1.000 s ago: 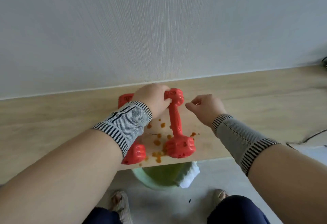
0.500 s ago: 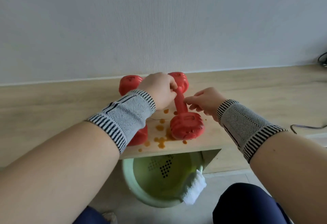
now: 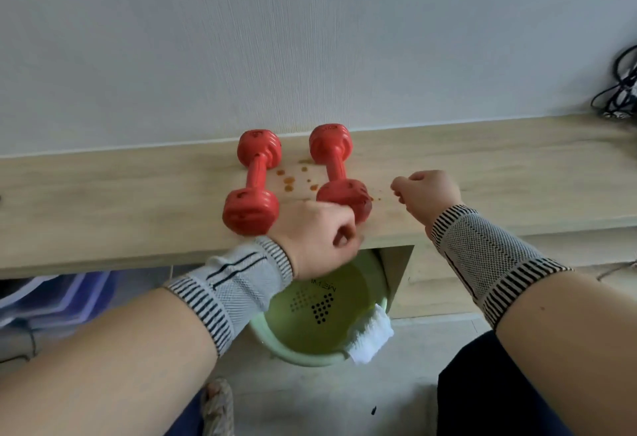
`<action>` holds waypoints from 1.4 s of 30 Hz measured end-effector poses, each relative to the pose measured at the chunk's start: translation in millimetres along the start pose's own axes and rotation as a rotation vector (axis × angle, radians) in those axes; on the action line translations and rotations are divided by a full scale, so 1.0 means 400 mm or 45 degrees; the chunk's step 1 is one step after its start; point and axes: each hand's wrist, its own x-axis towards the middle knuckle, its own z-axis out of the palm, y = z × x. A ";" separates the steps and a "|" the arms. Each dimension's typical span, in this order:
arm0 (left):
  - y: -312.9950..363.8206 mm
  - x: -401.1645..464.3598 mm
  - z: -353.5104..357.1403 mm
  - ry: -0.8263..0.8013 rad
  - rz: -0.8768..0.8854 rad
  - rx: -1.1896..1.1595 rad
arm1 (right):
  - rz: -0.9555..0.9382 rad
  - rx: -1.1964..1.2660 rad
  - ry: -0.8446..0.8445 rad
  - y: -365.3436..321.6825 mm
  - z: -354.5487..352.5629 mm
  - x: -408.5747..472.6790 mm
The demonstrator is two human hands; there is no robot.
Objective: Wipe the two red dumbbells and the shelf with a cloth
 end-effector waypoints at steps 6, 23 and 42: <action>-0.008 -0.036 0.218 -0.514 -0.228 0.101 | -0.028 -0.395 -0.188 0.109 0.016 -0.064; -0.084 -0.095 0.746 -1.134 -0.806 -0.196 | -0.682 -1.560 -1.237 0.492 0.233 -0.070; -0.101 -0.017 0.502 -0.510 -1.291 -1.181 | -0.352 -1.235 -1.119 0.349 0.195 -0.036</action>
